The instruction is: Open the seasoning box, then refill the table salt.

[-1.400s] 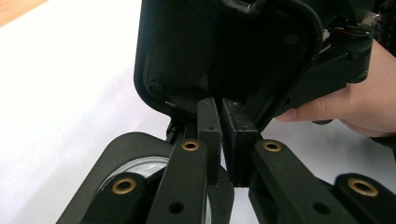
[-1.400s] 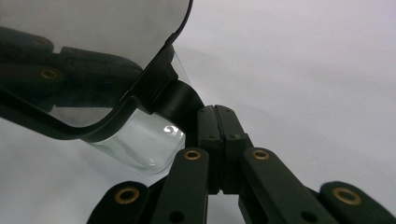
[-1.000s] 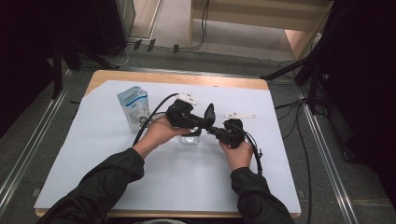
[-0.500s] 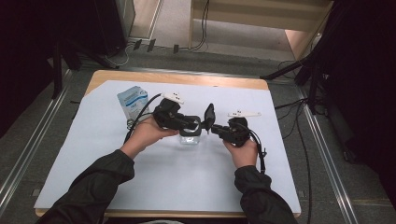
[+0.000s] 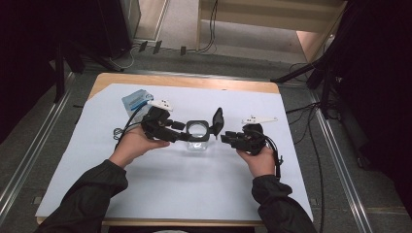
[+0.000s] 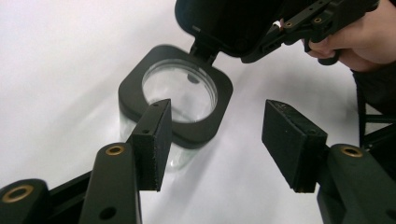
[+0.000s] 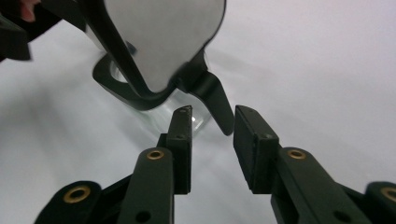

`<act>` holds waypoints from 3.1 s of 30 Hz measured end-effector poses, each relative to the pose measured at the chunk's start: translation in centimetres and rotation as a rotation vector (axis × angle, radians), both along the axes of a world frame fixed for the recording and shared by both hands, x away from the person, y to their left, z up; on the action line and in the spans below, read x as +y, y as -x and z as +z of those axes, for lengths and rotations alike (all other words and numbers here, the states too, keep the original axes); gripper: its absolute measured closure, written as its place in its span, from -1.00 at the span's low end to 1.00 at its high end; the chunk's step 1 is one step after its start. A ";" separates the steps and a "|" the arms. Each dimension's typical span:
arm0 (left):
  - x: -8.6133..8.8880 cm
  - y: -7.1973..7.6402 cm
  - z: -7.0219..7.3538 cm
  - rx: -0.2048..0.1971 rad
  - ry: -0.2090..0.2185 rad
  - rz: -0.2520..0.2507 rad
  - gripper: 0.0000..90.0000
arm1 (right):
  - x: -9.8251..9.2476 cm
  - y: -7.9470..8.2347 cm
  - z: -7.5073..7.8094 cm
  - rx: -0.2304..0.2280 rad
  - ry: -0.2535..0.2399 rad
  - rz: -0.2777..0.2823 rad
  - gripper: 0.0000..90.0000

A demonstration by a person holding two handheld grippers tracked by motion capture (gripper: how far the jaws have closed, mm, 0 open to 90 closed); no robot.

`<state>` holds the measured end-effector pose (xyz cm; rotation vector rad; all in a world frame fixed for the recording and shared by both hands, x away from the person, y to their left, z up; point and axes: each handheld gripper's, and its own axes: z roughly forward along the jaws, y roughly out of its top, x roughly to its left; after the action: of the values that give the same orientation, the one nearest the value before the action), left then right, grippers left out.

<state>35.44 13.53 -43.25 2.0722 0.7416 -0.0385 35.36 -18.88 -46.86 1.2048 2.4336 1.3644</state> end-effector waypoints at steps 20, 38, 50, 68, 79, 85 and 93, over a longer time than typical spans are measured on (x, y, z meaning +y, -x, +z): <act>5.7 1.8 0.1 -0.009 -0.040 0.103 -0.15 | -0.3 0.4 -0.2 0.001 -0.025 0.020 0.28; 10.8 2.3 1.5 -0.024 -0.066 0.181 0.04 | 1.6 2.1 0.4 -0.018 -0.019 0.090 0.28; 14.4 3.0 2.4 -0.022 -0.075 0.262 0.06 | 2.2 2.0 0.3 -0.024 -0.016 0.109 0.28; 14.0 -0.1 2.7 -0.036 -0.082 0.272 0.44 | 2.7 3.6 0.3 -0.029 -0.004 0.119 0.26; 12.6 -1.8 2.9 -0.053 -0.154 0.271 0.52 | 3.3 5.0 0.0 -0.006 -0.010 0.123 0.25; 12.4 -2.5 3.0 -0.033 -0.141 0.262 0.65 | 3.6 5.5 -0.2 -0.005 -0.013 0.118 0.21; 11.6 -2.6 3.4 -0.041 -0.162 0.295 1.00 | 4.5 5.6 -0.2 -0.018 -0.019 0.131 0.22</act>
<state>38.08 25.17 -39.87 2.0866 1.0470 0.2354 29.79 -14.37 -47.06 1.0483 2.5328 1.4285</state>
